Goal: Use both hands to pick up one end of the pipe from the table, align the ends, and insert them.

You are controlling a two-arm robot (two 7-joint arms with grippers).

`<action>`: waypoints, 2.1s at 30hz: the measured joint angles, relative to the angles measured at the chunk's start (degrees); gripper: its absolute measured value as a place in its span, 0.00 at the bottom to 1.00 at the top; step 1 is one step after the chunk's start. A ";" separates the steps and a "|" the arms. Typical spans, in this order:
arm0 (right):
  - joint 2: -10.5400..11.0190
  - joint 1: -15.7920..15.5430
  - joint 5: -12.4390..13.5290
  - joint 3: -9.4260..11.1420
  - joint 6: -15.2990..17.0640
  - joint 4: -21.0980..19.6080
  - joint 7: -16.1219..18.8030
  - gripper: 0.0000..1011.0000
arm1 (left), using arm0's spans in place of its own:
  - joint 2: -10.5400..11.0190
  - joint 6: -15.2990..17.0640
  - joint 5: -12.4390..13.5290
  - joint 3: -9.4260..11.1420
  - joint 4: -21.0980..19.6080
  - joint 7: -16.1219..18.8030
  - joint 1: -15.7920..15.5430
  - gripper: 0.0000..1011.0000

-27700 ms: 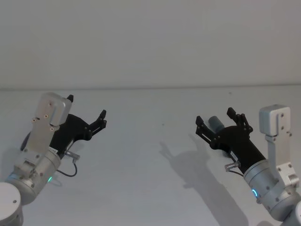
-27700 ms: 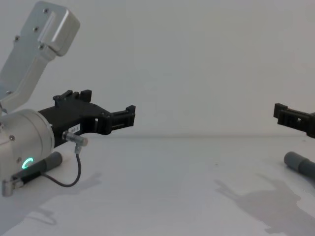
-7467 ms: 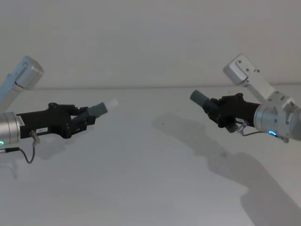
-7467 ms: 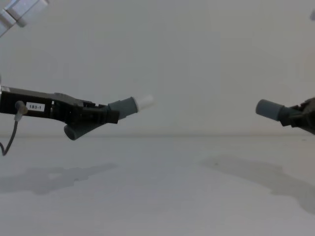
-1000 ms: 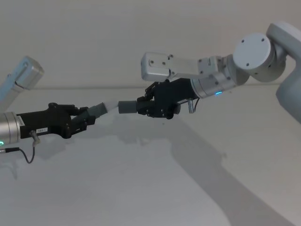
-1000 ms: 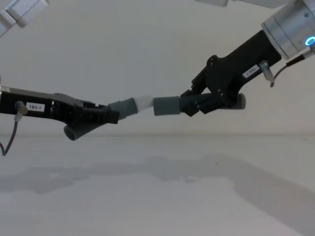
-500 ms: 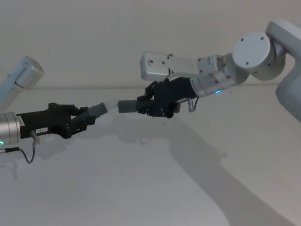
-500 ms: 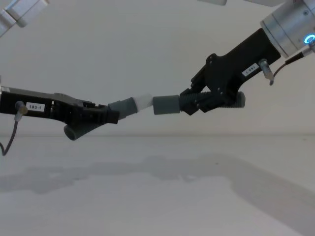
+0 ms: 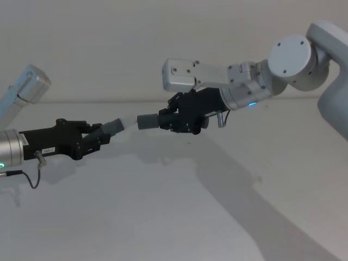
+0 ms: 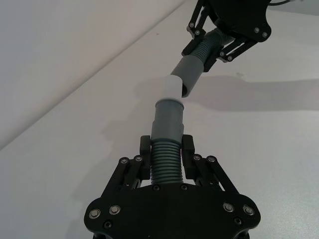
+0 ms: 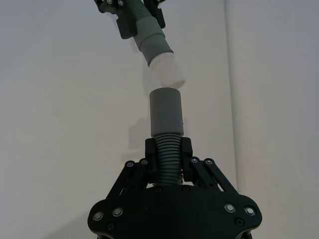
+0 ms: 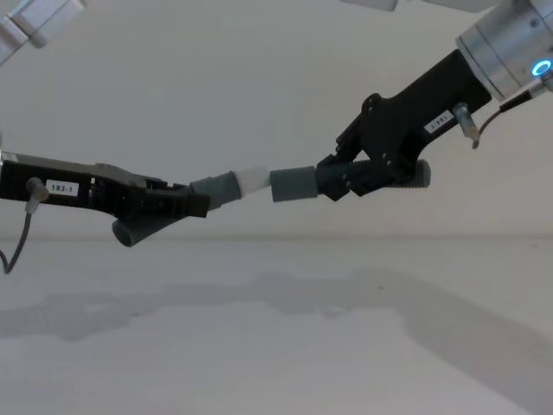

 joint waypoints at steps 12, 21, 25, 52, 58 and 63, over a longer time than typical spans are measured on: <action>-0.74 0.69 -0.42 -0.03 -0.16 2.05 0.15 0.25 | 0.00 0.00 -0.01 0.00 0.00 0.00 0.00 0.33; -1.12 1.22 -0.51 -0.04 -0.31 3.12 0.51 0.25 | 0.00 0.00 0.00 0.00 0.00 0.00 0.00 0.33; -1.25 1.42 -0.51 -0.03 -0.49 3.35 0.64 0.25 | 0.00 0.00 0.00 0.00 0.00 0.00 0.00 0.33; -1.07 2.49 0.50 -0.62 -0.31 2.55 1.79 0.25 | 0.00 0.00 0.00 0.00 0.00 0.00 0.00 0.33; -0.85 2.60 0.61 -0.80 -0.07 2.14 1.90 0.25 | 0.00 0.00 0.01 0.00 0.00 0.00 0.00 0.33; -0.65 2.68 0.65 -0.96 0.17 1.81 1.96 0.25 | 0.00 0.00 0.00 0.00 0.00 0.00 0.00 0.33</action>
